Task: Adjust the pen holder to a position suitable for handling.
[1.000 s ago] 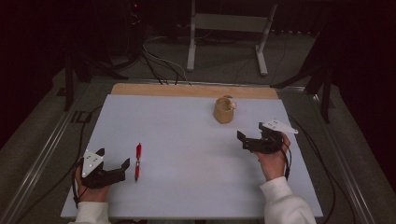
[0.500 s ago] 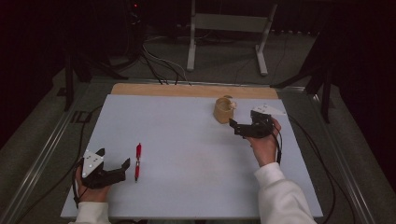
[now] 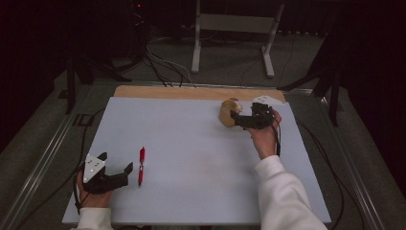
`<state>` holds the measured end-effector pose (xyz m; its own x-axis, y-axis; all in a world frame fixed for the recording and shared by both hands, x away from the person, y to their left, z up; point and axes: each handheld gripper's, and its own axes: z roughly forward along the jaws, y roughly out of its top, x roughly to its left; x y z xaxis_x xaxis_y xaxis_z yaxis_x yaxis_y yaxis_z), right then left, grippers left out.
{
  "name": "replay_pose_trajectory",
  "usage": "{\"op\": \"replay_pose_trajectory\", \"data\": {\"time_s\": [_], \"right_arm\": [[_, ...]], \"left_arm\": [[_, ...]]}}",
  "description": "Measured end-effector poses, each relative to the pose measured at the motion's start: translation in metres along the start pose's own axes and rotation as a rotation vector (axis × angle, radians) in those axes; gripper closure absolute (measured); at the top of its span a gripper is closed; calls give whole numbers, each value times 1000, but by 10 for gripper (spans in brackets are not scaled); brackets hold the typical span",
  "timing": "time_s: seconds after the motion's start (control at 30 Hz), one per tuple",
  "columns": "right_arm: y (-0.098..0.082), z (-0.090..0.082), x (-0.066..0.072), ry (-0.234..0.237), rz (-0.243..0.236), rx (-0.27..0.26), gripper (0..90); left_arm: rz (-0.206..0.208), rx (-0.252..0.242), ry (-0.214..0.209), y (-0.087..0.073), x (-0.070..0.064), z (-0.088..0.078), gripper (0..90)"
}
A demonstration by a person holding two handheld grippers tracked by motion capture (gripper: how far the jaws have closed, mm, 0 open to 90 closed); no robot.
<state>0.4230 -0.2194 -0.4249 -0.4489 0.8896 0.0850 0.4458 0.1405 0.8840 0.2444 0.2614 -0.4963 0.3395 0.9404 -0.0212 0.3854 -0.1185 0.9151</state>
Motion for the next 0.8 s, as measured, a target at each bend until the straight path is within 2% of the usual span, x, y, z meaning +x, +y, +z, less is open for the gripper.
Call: {"op": "replay_pose_trajectory", "data": {"time_s": [0.17, 0.37, 0.6, 0.67, 0.8], "right_arm": [[4, 15, -5, -20, 14, 12, 18], [0, 33, -12, -40, 39, 33, 17], [-4, 45, -15, -57, 53, 52, 17], [-3, 49, -18, -61, 69, 75, 17], [-1, 54, -22, -80, 76, 69, 17]], "left_arm": [[-5, -3, -2, 0, 1, 0, 14], [-9, -4, -4, -1, 1, 0, 13], [-10, -3, -6, -1, 1, 1, 14], [-10, -3, -6, -1, 1, 1, 14], [-13, -4, -8, -1, 1, 1, 13]]}}
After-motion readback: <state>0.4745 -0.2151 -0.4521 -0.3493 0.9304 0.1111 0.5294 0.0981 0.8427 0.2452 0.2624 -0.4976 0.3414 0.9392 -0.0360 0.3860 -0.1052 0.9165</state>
